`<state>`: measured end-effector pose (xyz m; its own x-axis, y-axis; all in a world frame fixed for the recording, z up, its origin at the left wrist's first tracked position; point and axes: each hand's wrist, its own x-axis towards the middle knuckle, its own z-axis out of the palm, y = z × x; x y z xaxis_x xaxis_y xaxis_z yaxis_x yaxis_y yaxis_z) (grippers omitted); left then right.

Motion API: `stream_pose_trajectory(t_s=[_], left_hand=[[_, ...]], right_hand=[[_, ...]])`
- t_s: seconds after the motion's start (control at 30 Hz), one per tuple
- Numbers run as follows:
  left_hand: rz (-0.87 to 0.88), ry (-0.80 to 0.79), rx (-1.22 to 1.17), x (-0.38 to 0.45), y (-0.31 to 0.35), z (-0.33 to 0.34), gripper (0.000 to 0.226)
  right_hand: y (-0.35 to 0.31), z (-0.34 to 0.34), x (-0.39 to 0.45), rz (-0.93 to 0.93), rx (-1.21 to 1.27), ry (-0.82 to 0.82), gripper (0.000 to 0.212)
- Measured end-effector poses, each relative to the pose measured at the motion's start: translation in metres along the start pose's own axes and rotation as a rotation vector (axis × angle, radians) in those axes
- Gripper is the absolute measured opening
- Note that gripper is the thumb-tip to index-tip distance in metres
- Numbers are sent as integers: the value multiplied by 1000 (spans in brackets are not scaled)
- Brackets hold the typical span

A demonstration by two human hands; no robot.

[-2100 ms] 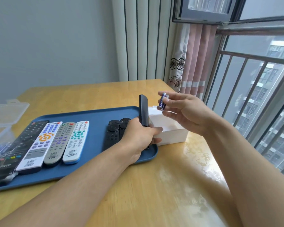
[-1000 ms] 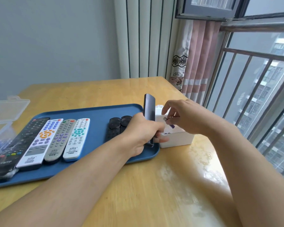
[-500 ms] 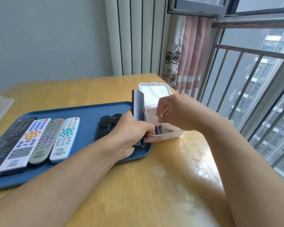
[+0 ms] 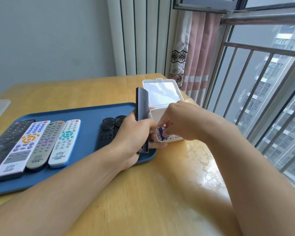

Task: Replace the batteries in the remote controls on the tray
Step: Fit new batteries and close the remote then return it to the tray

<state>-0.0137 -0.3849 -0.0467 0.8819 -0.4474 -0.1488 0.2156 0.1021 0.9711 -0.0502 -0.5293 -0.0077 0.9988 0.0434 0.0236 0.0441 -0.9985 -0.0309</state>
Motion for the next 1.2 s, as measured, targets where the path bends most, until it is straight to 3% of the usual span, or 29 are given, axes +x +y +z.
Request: stream_pose_trajectory(t_s=[0.13,0.27,0.43,0.53,0.63,0.7,0.77,0.87,0.93,1.0,1.07,1.2], left_hand=[[7,19,-17,2,-2,0,39],[19,31,6,4,-4,-1,37],[-23,24,-12,8,-5,-4,24],[-20,88,-65,7,2,-8,21],[12,177,-133,3,20,-24,22],[50,207,-131,-4,30,-38,25],[84,207,-131,-15,36,-55,29],[122,196,-109,-33,39,-81,28],[150,207,-27,-39,40,-92,27],[180,216,29,-48,40,-104,25],[180,178,33,-56,39,-112,27],[156,95,-18,-64,35,-116,34]], right_hand=[[0,5,2,19,-40,3,18],[1,3,3,78,165,11,21],[3,5,4,60,227,-8,12],[8,0,4,84,371,84,12],[10,-7,4,108,769,277,16],[7,-12,2,120,1313,319,14],[-6,-15,2,125,1821,188,17],[-44,-10,4,149,2125,-99,23],[-68,-3,3,158,2164,-278,26],[-90,2,2,138,2044,-341,25],[-105,5,2,87,1816,-243,19],[-123,12,5,-39,1532,203,9]])
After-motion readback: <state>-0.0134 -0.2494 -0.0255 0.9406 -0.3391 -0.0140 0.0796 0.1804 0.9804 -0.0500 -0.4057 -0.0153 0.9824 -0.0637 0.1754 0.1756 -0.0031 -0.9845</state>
